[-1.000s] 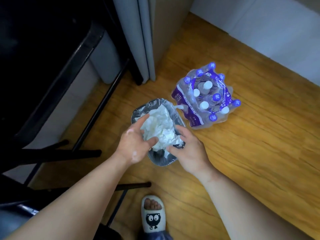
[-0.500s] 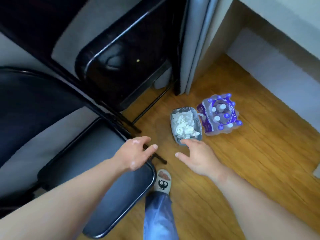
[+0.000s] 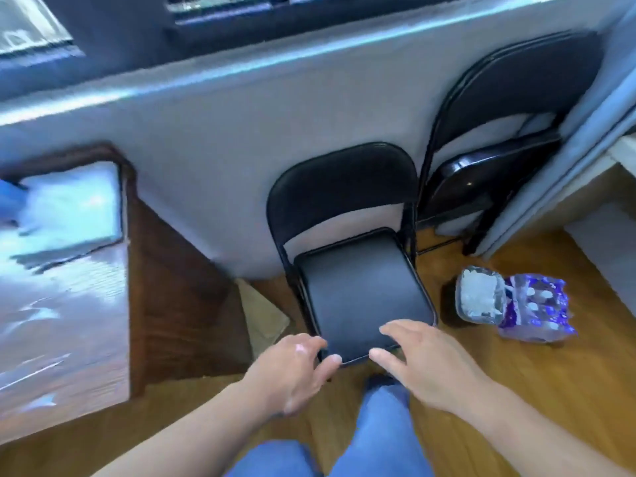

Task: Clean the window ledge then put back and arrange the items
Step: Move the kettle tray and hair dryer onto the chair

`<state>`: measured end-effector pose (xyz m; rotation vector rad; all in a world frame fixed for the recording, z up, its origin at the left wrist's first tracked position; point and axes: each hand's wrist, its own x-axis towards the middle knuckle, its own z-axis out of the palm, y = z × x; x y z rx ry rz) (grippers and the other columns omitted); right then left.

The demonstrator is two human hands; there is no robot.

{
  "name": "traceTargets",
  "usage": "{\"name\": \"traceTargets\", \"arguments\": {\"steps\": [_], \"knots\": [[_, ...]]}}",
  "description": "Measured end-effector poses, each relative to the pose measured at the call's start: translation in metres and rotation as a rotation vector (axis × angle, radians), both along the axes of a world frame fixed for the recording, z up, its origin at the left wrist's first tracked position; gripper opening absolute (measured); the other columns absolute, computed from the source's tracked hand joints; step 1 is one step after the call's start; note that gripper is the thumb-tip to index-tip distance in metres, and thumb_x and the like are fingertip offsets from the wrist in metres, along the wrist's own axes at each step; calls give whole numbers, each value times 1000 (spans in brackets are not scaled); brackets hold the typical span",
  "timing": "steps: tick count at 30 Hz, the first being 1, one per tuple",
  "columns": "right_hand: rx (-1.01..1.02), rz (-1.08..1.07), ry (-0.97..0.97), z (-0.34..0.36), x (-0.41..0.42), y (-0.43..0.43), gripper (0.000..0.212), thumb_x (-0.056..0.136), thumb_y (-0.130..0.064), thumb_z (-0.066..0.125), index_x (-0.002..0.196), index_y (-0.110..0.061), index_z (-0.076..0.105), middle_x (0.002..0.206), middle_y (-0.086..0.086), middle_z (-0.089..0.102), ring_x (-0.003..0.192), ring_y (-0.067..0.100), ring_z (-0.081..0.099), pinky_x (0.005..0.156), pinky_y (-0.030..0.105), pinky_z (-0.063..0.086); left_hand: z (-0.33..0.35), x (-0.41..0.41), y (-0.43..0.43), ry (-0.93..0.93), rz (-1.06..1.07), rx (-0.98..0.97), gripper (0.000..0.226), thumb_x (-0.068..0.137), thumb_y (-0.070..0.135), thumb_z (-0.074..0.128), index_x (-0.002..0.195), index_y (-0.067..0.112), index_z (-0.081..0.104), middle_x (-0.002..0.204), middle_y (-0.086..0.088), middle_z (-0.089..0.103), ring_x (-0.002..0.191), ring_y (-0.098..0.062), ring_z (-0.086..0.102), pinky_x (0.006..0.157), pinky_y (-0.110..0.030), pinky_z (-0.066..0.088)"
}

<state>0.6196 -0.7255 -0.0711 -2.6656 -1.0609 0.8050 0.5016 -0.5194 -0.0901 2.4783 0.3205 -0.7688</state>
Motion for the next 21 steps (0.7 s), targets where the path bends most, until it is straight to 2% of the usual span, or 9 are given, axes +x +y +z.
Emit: {"name": "traceTargets", "arguments": {"steps": [3,6,10,13,17,21], "knots": [[56,76,-34,39,-57,59,68,93,-72,33,145,-30,46,151,-15,45,140,5,37,110,23,29,39,-70,39,-71,51,40,90,80,79,7,129,24,59,132,3,63,127,-18,54,106,-36,44],[106,102,-17,66,-104,110,89,79,-88,16,142,-33,49,147,-19,48,136,2,41,110,23,32,64,-128,70,-136,105,50,74,93,76,22,138,28,55,138,5,60,131,-16,52,110,-34,41],[183,162,-50,92,-154,161,86,78,-87,12,141,-40,48,144,-25,47,134,-2,41,111,22,34,95,-192,106,-232,232,33,59,100,67,30,141,31,52,141,11,57,132,-10,49,111,-31,39],[226,210,-52,110,-182,193,94,72,-90,5,140,-42,48,143,-28,46,133,-5,40,111,19,34,115,-231,132,-296,334,26,62,99,69,28,142,32,51,141,15,57,132,-7,49,111,-27,38],[268,271,-11,125,-209,231,102,67,-96,2,140,-41,49,140,-29,48,129,-7,42,108,16,36,135,-272,166,-392,508,-27,76,85,78,18,135,36,57,134,18,61,126,-1,52,107,-20,38],[307,356,22,133,-229,275,105,65,-99,3,137,-39,52,137,-29,50,127,-8,43,108,15,34,140,-305,199,-426,690,4,79,84,77,20,132,30,61,130,16,65,123,0,54,104,-16,38]]}}
